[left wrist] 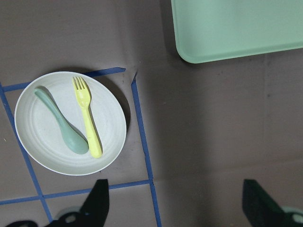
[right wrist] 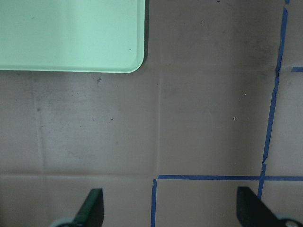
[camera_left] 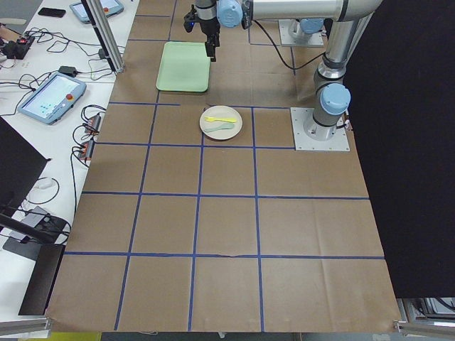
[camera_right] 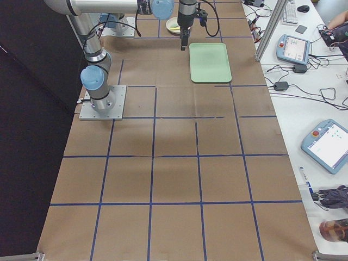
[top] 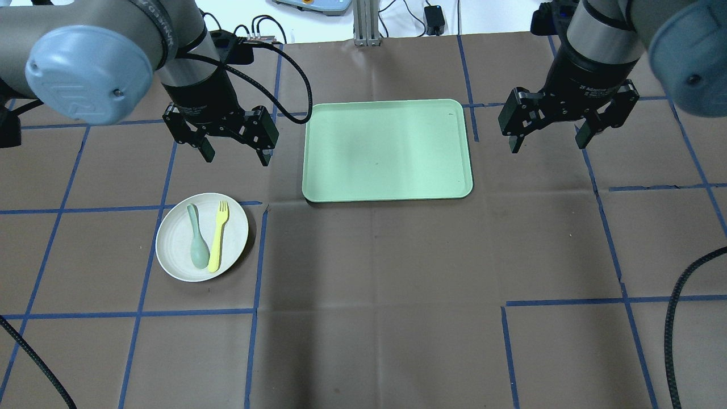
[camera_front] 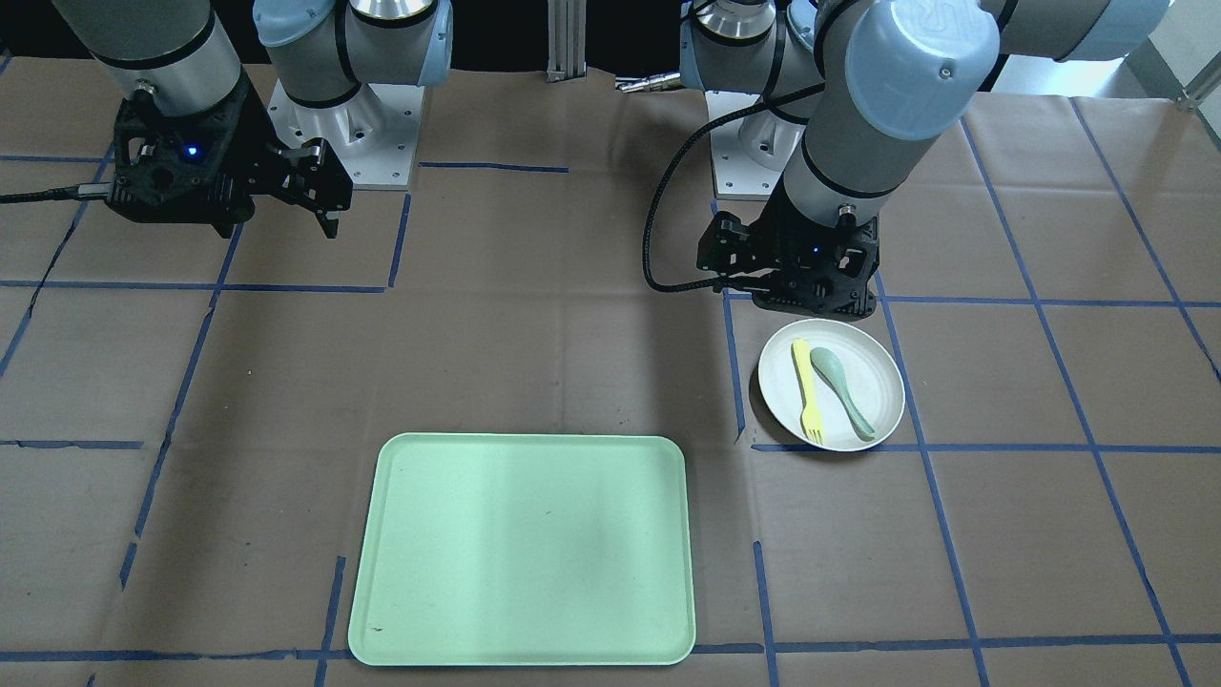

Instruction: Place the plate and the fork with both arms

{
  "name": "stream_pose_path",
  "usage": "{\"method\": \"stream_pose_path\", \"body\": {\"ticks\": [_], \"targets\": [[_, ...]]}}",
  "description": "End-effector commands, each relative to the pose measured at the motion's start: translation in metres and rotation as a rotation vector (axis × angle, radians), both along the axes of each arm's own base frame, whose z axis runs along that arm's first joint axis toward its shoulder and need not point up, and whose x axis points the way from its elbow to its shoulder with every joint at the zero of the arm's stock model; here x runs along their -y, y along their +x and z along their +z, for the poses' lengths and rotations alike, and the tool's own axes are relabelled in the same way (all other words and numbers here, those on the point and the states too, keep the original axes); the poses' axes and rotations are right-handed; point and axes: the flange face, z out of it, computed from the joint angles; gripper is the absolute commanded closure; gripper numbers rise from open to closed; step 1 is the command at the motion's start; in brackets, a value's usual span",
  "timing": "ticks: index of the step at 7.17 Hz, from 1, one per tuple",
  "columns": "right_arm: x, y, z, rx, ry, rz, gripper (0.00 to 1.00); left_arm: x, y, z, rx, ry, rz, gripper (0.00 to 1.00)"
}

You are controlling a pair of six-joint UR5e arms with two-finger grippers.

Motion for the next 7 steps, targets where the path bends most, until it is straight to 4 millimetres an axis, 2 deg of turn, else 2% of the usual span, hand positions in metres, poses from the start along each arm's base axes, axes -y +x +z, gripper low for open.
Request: {"method": "stream_pose_path", "body": {"ticks": [1, 2, 3, 4, 6, 7], "targets": [[0.0, -0.001, 0.0, 0.0, 0.0, -0.002, 0.0, 0.003, 0.0, -0.002, -0.001, -0.01, 0.0, 0.0], [0.0, 0.0, 0.0, 0.0, 0.0, 0.0, 0.0, 0.003, 0.003, -0.004, 0.001, -0.004, 0.002, 0.0], [0.0, -0.001, 0.0, 0.0, 0.0, -0.002, 0.0, 0.002, 0.01, -0.015, -0.003, 0.017, 0.001, 0.0], [0.0, 0.0, 0.0, 0.0, 0.0, 0.0, 0.0, 0.004, 0.025, -0.028, -0.008, 0.02, -0.013, 0.0], [0.0, 0.0, 0.0, 0.0, 0.0, 0.0, 0.0, 0.012, 0.082, -0.047, -0.024, 0.03, 0.005, 0.0], [0.0, 0.0, 0.001, 0.0, -0.001, 0.0, 0.0, 0.025, 0.119, -0.071, -0.044, 0.039, -0.016, 0.0]]}}
